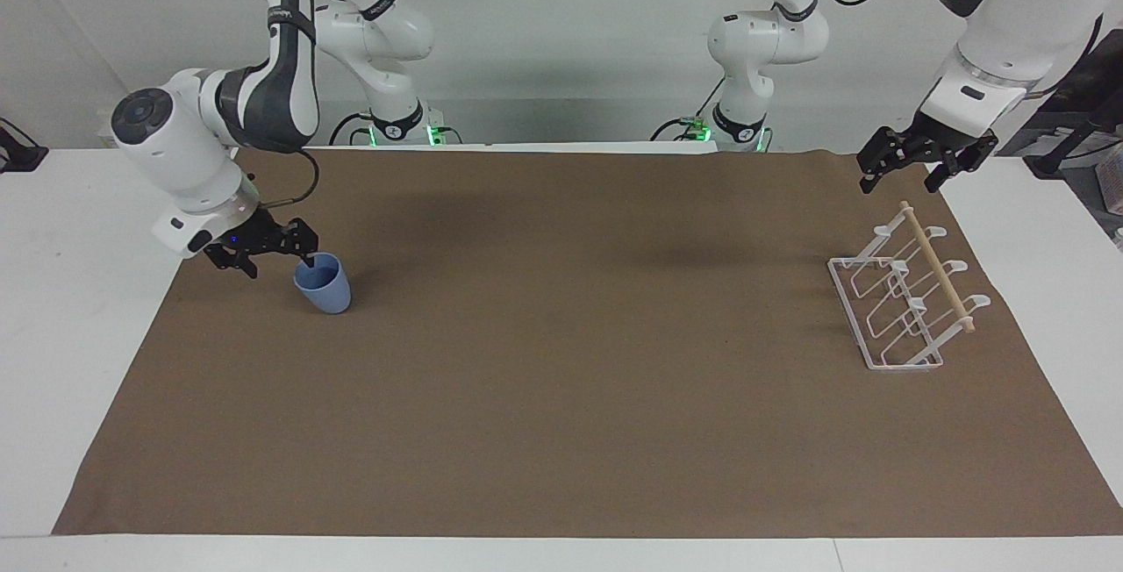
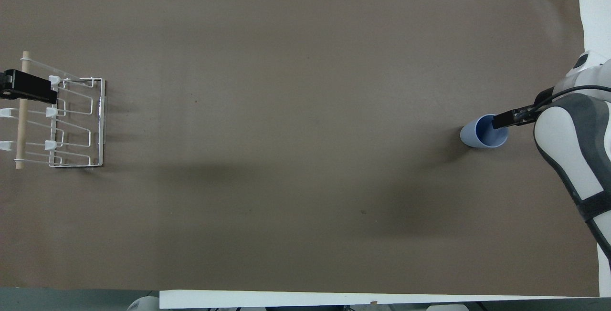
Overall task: Hang cup on cup holder
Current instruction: 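Close the right gripper on the blue cup's rim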
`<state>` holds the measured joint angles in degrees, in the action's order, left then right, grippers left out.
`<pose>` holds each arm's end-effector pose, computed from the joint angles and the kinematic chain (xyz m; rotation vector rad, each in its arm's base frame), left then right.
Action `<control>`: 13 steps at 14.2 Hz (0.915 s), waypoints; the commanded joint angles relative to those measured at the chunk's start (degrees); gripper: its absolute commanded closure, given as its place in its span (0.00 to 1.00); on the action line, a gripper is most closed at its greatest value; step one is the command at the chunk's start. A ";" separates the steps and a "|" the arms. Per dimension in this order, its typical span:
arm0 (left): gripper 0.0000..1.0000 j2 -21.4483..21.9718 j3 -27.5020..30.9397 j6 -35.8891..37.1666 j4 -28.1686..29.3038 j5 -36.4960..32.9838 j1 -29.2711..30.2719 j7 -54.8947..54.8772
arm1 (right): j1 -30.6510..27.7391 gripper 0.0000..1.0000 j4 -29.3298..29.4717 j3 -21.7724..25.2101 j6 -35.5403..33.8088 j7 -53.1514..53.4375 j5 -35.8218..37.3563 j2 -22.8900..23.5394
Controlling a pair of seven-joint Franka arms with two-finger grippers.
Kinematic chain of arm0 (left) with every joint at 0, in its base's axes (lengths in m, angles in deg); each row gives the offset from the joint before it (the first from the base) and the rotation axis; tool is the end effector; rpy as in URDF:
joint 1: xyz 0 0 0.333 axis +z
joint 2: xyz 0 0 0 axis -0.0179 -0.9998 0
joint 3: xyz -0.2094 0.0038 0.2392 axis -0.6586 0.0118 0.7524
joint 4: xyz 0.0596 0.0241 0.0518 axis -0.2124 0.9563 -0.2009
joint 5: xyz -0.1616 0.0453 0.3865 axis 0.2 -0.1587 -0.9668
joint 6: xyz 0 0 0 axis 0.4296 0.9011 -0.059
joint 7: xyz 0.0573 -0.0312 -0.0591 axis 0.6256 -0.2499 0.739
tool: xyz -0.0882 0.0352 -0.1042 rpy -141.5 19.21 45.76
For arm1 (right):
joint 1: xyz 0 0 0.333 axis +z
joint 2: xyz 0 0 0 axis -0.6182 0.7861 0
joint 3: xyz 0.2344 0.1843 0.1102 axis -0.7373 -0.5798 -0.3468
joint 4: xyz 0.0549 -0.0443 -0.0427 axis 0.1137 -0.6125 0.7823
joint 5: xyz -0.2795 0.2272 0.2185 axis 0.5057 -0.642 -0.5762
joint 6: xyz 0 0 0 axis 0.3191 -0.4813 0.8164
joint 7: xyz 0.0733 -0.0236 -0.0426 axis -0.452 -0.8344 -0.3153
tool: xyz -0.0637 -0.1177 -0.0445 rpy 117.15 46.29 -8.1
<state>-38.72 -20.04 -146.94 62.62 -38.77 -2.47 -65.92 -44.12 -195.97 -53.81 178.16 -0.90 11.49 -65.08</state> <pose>0.5670 -0.0572 0.5900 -3.1311 0.1616 0.0110 0.5721 -0.0828 0.3460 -3.0730 -0.2663 0.1077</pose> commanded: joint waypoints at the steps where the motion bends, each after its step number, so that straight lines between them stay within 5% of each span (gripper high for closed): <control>1: 0.00 0.85 0.17 0.11 0.33 0.60 -0.10 -0.40 | -0.03 0.08 -1.10 -0.25 1.13 -0.69 -0.96 0.47; 4: 0.00 0.85 0.17 0.20 0.33 0.60 -0.19 -0.40 | -0.04 0.10 -2.33 -0.25 1.31 -0.44 -0.96 0.55; 7: 0.00 0.85 0.17 0.46 0.42 0.60 -0.37 -0.31 | 0.40 0.26 -4.00 -0.25 4.21 -0.69 -0.96 1.25; 9: 0.00 0.85 0.08 0.47 0.42 0.60 -0.45 -0.31 | -0.12 0.45 -4.01 -0.25 4.39 -1.66 -0.96 2.13; 12: 0.00 0.85 0.08 0.47 0.42 0.60 -0.45 -0.31 | -0.21 0.95 -3.92 -0.33 3.95 -2.81 -0.96 2.58; 13: 0.00 0.85 0.17 0.38 0.42 0.60 -0.45 -0.40 | -0.12 1.00 -3.48 -0.33 3.51 -2.63 -0.96 2.66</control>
<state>-38.72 -20.13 -146.94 62.62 -38.68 -2.56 -65.92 -43.81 -199.36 -53.85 181.31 -1.98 11.10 -62.27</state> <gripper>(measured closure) 0.000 0.714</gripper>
